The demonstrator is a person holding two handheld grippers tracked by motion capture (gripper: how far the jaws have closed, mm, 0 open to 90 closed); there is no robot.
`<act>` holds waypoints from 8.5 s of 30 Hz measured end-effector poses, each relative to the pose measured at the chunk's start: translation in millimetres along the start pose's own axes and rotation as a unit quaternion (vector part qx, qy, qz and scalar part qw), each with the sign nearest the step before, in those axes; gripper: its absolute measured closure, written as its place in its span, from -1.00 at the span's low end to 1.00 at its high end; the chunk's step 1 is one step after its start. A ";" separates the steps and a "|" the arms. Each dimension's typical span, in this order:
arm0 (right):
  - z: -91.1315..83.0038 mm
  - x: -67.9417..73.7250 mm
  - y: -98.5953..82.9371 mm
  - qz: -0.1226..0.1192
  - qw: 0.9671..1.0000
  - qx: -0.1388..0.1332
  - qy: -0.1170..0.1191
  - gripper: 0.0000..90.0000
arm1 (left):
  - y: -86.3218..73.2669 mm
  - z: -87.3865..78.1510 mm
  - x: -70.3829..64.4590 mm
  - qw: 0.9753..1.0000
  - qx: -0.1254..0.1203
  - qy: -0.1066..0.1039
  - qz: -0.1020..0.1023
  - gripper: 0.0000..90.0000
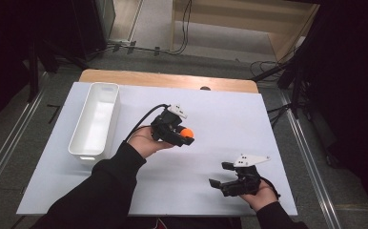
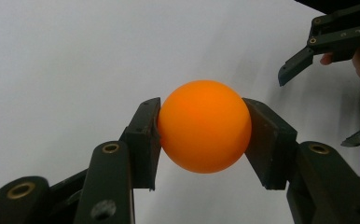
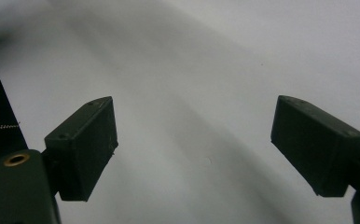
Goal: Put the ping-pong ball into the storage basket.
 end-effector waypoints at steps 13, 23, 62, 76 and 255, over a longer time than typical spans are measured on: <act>0.2 0.4 -0.2 0.001 1.000 0.002 0.000 -0.71 | -3.8 -12.5 7.7 1.000 -0.005 0.015 -0.001 0.12; 0.3 0.5 -0.1 0.000 1.000 0.001 0.000 -0.71 | -7.5 -22.9 13.1 1.000 -0.012 0.021 -0.003 0.12; -0.3 0.4 0.2 -0.002 1.000 0.001 -0.004 -0.71 | -26.5 -54.8 43.2 0.998 -0.016 0.051 -0.046 0.12; -0.4 0.8 0.2 -0.001 1.000 0.001 -0.003 -0.71 | -34.5 -65.2 54.1 0.995 -0.016 0.069 -0.063 0.12; -0.3 1.7 -0.6 -0.001 1.000 0.005 -0.001 -0.71 | -110.2 -131.1 132.6 0.952 -0.116 0.113 -0.258 -0.30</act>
Point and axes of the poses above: each handheld gripper's, and its own axes: z roughly forward along the jaws, y roughly out of its top, x roughly to its left, the point moved 2 cm from there along z, roughly forward along the jaws, and after that the axes turned 14 degrees about x, right-handed, at the moved point
